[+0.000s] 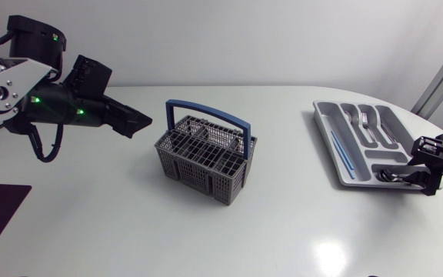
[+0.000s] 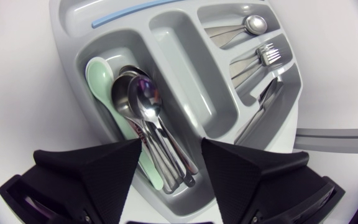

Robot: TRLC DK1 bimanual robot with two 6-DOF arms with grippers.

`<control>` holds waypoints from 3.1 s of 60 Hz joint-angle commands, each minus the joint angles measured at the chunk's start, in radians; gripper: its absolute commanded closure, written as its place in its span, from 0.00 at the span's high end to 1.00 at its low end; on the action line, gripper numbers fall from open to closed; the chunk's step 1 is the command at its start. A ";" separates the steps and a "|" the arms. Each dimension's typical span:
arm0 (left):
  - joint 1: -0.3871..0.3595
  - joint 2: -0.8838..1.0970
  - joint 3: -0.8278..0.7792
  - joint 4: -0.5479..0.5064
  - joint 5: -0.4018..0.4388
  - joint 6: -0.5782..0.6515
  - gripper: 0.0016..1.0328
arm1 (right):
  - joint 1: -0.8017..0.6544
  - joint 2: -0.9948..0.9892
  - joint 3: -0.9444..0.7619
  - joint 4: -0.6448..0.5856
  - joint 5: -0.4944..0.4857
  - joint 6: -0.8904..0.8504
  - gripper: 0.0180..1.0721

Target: Unload the cutlery basket into the drawer organizer.

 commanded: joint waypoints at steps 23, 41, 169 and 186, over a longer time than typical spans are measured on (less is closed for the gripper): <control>0.056 0.052 -0.024 0.036 0.000 0.049 0.79 | 0.106 -0.342 -0.194 0.018 -0.041 0.166 0.91; 0.093 0.101 -0.023 0.061 0.004 0.074 0.79 | 0.301 -0.630 -0.355 -0.014 -0.082 0.380 0.91; -0.043 0.215 -0.084 0.085 0.110 0.189 0.53 | 1.044 -0.191 -0.107 0.130 -0.043 1.100 0.10; -0.065 0.195 -0.081 0.078 0.110 0.183 0.53 | 1.028 -0.199 -0.111 0.124 -0.043 1.099 0.10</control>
